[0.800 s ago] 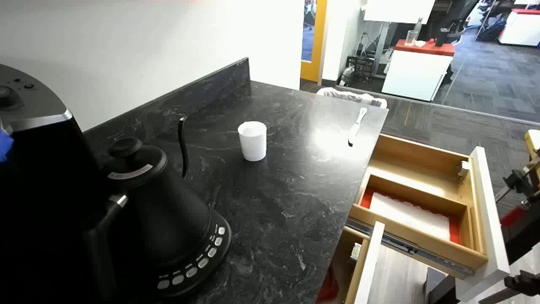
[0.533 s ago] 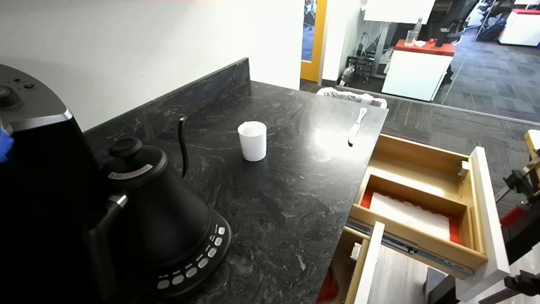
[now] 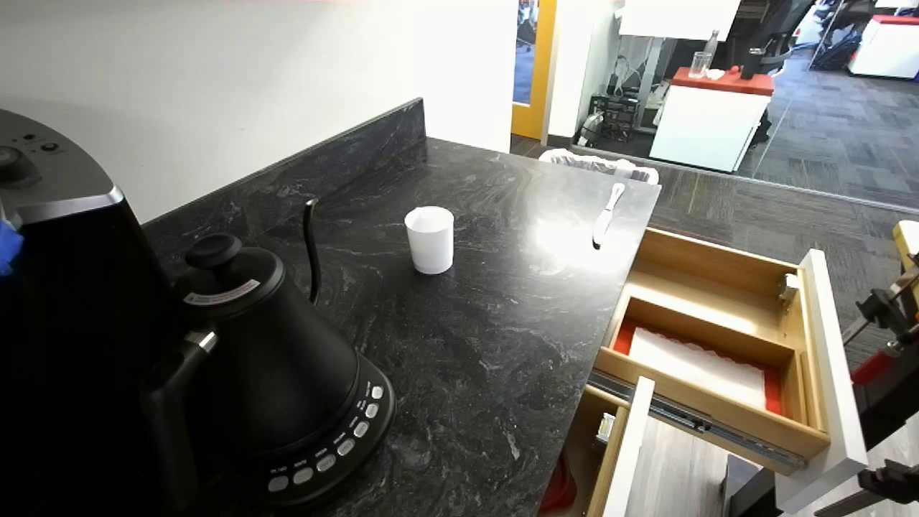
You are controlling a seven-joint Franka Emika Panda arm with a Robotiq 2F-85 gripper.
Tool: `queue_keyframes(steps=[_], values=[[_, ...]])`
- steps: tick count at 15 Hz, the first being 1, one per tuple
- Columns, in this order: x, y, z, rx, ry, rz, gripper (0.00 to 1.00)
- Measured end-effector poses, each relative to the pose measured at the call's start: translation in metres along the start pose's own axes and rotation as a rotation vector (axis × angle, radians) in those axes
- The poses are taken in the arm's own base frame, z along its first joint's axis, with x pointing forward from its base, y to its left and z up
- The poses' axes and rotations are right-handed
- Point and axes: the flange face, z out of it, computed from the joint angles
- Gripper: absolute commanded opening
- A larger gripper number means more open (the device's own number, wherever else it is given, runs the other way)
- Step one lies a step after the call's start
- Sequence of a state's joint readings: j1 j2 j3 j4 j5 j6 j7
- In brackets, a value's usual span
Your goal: Pick up the butter knife from the countertop and put it inside the open drawer
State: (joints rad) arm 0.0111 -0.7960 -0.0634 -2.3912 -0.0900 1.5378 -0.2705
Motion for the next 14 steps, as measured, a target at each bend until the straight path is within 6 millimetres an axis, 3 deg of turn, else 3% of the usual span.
queue_keyframes(steps=[11, 14], values=[[0.0001, -0.0001, 0.0, 0.0, 0.0, 0.0, 1.0], [-0.0026, 0.0098, -0.0001, -0.035, -0.007, 0.012, 1.0]])
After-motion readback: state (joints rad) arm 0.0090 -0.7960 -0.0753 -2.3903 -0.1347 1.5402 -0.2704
